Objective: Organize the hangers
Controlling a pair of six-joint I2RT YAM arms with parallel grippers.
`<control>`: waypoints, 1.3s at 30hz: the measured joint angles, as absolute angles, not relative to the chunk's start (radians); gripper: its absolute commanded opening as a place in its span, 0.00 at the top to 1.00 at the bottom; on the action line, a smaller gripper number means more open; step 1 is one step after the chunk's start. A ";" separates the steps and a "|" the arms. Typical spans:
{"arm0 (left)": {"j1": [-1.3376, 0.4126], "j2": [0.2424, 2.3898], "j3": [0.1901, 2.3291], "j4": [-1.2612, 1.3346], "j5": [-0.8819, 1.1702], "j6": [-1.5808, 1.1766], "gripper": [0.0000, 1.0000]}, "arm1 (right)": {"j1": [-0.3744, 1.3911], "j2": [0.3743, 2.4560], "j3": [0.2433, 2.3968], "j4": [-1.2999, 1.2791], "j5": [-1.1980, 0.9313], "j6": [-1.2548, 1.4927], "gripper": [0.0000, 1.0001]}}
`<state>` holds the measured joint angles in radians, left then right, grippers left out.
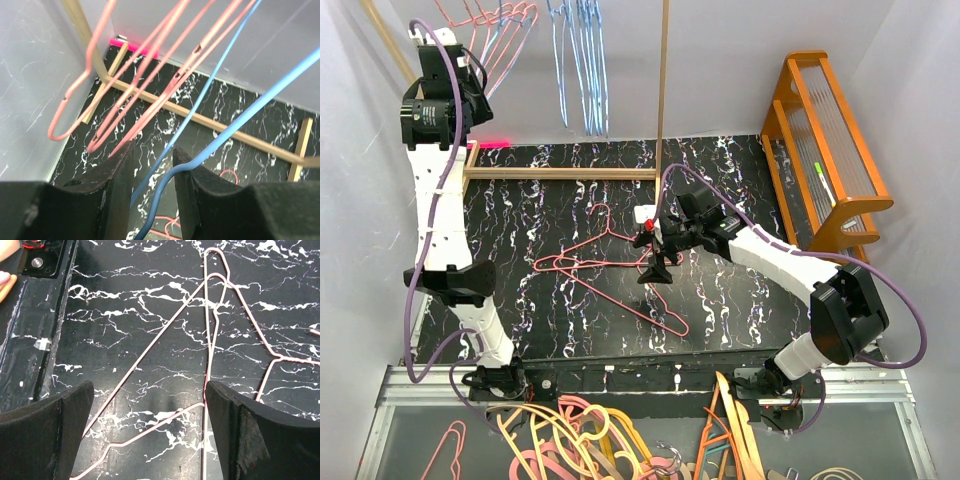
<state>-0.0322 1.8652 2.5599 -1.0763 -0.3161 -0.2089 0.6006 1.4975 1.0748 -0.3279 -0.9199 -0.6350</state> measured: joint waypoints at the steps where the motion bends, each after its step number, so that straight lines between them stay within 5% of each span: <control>1: -0.032 1.875 2.574 -1.073 -0.337 -0.227 1.00 | 0.601 1.497 1.075 -0.337 -0.915 -0.638 0.02; 39: -0.182 2.036 2.629 -0.842 -0.521 -0.270 1.00 | 0.602 1.447 0.976 -0.419 -0.886 -0.671 0.02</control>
<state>-0.1818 2.0357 2.6289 -0.8421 -0.5205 -0.2695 0.6022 1.4467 0.9756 -0.4194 -0.8860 -0.6712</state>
